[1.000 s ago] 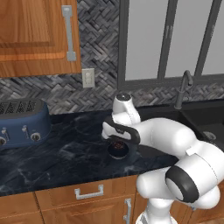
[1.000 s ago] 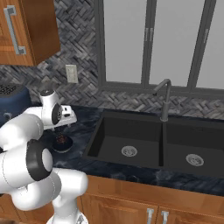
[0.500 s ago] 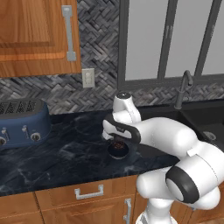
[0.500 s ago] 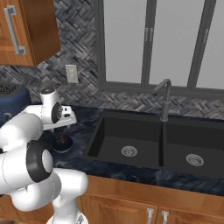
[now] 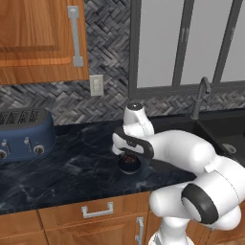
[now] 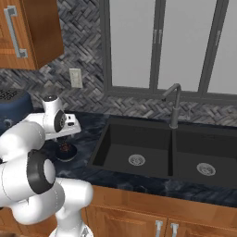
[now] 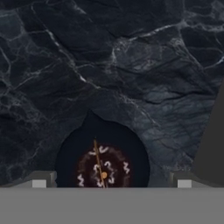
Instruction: Place the teapot in the left basin and the bowl in the right basin of the sink.
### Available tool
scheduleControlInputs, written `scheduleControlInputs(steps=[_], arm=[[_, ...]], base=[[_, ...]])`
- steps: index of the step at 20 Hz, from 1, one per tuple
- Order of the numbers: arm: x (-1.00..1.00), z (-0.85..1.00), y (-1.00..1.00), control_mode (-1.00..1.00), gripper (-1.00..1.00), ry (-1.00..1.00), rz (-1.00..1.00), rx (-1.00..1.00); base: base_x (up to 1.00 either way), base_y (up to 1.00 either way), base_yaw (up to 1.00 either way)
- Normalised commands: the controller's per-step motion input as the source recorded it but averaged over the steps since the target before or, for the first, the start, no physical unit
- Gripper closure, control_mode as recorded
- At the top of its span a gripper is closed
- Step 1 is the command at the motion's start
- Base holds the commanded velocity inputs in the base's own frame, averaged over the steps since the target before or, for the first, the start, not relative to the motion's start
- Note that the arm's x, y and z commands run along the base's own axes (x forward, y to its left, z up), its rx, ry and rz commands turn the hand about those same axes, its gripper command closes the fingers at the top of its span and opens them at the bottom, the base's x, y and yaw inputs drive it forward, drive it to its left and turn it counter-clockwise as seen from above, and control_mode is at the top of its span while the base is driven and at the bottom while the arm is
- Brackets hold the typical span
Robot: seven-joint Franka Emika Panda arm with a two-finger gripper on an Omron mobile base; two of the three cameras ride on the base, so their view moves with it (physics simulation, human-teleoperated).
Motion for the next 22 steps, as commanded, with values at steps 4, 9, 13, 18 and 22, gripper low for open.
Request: scheduleControlInputs(steps=[4,9,13,18,22], arm=[[-0.05,-0.05,-0.01,-1.00,-1.00,0.00,0.00,-0.01],[0.06,-0.07,0.00,-1.00,-1.00,0.00,0.00,0.00],[0.15,-0.12,0.01,-1.00,-1.00,0.00,0.00,0.00],[0.15,-0.11,0.01,-1.00,1.00,0.00,0.00,0.00],[0.04,-0.04,0.01,-1.00,1.00,0.00,0.00,0.00]], base=[[0.00,0.00,0.00],[0.00,0.00,0.00],[0.00,0.00,0.00],[0.00,0.00,0.00],[0.00,0.00,0.00]])
